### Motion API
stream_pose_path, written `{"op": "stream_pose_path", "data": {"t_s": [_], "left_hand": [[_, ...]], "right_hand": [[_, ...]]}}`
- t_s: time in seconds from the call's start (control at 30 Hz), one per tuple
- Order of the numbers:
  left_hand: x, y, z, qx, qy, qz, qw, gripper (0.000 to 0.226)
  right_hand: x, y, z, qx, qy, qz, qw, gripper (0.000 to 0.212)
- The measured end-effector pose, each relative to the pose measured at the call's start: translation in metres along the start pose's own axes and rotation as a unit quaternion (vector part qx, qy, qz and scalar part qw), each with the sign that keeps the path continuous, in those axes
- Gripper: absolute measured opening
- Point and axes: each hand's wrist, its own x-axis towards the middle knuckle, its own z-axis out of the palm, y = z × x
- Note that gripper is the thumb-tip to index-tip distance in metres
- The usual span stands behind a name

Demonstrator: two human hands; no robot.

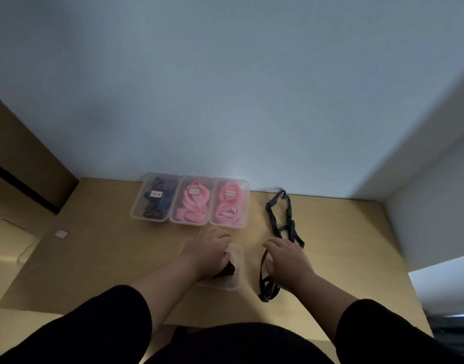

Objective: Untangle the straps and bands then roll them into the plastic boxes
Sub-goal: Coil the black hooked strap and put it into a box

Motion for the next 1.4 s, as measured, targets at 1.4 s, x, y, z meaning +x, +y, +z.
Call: {"op": "stream_pose_path", "data": {"t_s": [1.4], "left_hand": [[0.037,0.17,0.049,-0.265,-0.15,-0.078,0.949,0.032]], "right_hand": [[-0.087,0.105,0.023,0.131,-0.023,0.109,0.985,0.024]]}}
